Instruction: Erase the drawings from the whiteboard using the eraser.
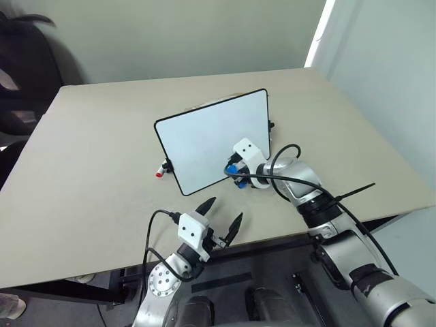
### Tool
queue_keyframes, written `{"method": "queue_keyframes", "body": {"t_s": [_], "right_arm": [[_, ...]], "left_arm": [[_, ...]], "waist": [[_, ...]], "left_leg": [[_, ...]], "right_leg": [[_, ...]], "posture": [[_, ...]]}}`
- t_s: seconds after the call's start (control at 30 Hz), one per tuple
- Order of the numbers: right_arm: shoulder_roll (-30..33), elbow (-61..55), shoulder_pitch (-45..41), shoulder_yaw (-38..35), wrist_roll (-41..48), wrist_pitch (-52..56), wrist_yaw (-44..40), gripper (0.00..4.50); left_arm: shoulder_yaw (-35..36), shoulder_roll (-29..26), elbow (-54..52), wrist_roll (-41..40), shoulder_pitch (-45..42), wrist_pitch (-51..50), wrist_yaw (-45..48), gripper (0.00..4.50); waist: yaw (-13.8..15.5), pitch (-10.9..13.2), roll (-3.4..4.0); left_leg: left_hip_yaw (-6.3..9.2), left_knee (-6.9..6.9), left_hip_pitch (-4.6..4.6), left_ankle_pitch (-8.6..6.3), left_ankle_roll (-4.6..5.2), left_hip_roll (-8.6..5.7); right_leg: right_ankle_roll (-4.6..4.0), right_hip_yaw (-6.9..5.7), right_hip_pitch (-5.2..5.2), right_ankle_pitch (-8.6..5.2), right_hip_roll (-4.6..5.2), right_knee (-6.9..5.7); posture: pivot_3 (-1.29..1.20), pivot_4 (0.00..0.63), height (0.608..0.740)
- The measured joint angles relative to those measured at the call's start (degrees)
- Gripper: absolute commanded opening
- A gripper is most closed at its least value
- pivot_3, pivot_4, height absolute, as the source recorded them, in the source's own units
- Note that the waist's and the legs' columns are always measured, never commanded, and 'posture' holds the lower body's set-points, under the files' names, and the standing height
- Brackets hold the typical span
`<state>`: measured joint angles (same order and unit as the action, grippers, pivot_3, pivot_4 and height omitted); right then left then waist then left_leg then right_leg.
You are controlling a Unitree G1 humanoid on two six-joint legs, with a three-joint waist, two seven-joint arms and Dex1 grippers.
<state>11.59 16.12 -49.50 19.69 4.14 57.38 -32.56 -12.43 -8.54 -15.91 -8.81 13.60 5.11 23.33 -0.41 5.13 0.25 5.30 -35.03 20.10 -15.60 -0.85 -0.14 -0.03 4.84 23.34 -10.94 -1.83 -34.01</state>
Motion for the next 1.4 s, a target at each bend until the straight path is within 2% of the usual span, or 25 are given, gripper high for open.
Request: {"method": "queue_keyframes", "body": {"t_s": [0.43,0.73,1.07,1.27,1.4], "right_arm": [[3.5,0.1,-4.9,-3.7,0.0,-0.6,1.0,0.28],[1.1,0.2,-0.2,-3.2,0.2,-0.1,1.0,0.28],[0.6,2.5,-3.2,-5.4,0.4,-0.1,1.2,0.28],[2.6,-4.7,-6.8,-10.3,1.4,1.1,1.9,0.28],[5.3,-9.4,-4.4,-10.0,1.3,1.7,1.9,0.28]], "left_arm": [[0.0,-0.2,0.0,0.0,-0.7,0.0,0.1,4.5],[0.0,-0.3,0.1,0.0,-1.1,0.0,0.2,4.5],[0.0,-0.3,0.1,0.1,-1.2,0.0,0.2,4.5],[0.0,-0.3,0.1,0.1,-1.2,0.0,0.2,4.5],[0.0,-0.4,0.2,0.1,-1.5,0.0,0.3,4.5]], "waist": [[0.0,0.0,0.0],[-0.1,0.0,-0.03],[-0.1,0.1,0.0],[0.0,0.0,-0.02],[0.2,0.0,-0.05]], "left_leg": [[0.0,-0.01,0.03,0.02,0.01,0.0],[-0.01,-0.01,-0.06,0.08,0.13,0.0],[-0.01,-0.01,0.06,0.06,0.09,0.0],[0.0,0.0,0.08,0.06,0.09,0.0],[0.0,-0.04,0.04,0.09,0.14,0.0]], "right_leg": [[-0.01,0.0,0.01,0.01,0.0,-0.01],[0.05,0.0,-0.13,0.07,0.0,0.0],[0.04,0.0,0.14,0.09,0.0,0.01],[-0.02,0.0,0.12,0.12,0.0,0.0],[-0.06,0.0,0.0,0.15,0.0,0.01]], "posture": [[0.0,0.15,0.739],[0.0,0.15,0.739],[0.0,0.15,0.739],[0.0,0.15,0.739],[0.0,0.15,0.739]]}}
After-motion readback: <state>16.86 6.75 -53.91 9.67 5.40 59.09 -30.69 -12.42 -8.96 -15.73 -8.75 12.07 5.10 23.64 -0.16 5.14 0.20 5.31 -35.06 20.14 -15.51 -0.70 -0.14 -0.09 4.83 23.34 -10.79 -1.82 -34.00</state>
